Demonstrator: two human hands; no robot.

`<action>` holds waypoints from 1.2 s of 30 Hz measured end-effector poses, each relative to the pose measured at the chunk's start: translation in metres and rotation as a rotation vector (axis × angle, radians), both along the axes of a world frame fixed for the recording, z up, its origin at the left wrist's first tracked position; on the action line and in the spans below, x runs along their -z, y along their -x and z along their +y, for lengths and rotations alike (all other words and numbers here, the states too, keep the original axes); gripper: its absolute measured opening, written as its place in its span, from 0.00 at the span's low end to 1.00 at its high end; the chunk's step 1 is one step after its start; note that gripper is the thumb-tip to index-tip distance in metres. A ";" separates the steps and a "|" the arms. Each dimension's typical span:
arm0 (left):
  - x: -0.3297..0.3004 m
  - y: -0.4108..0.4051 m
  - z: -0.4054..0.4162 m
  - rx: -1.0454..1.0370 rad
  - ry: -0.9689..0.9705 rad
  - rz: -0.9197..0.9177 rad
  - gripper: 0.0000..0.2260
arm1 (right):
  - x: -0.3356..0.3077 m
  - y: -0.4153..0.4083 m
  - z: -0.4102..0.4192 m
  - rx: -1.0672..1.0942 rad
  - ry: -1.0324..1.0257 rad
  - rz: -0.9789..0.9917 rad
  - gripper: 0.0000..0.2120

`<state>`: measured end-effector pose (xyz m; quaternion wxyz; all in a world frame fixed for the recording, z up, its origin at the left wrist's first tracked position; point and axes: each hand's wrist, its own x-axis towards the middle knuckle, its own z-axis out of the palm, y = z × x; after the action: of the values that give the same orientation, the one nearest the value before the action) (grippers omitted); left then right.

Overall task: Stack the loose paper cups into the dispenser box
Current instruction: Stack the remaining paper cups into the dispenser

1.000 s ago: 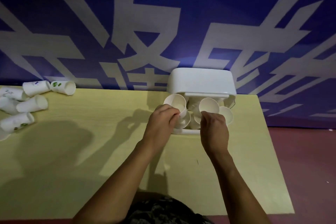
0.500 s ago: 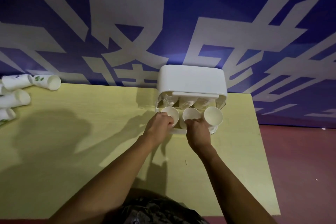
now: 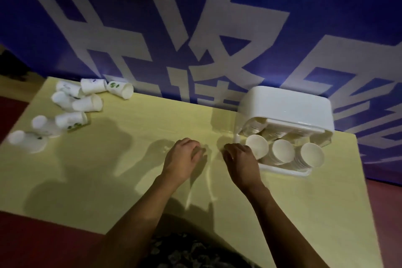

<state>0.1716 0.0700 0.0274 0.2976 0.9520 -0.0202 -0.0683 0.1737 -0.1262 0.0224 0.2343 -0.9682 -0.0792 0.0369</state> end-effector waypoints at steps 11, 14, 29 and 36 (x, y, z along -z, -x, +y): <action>0.013 0.013 0.259 -0.311 -0.037 0.001 0.09 | 0.012 0.004 0.246 -0.091 -0.130 0.113 0.11; 0.017 0.013 0.329 -0.375 -0.120 -0.004 0.11 | 0.020 0.001 0.310 -0.101 -0.132 0.155 0.11; 0.057 -0.002 0.535 -0.541 -0.224 0.309 0.26 | 0.042 -0.064 0.521 -0.314 0.034 0.322 0.22; 0.078 -0.002 0.553 -0.492 -0.196 0.375 0.13 | 0.077 -0.106 0.572 -0.471 0.192 0.275 0.33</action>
<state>0.1740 0.6227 -0.0509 0.2105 0.9233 0.2725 -0.1700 0.2799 0.4458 -0.0542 0.1350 -0.9268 -0.2656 0.2286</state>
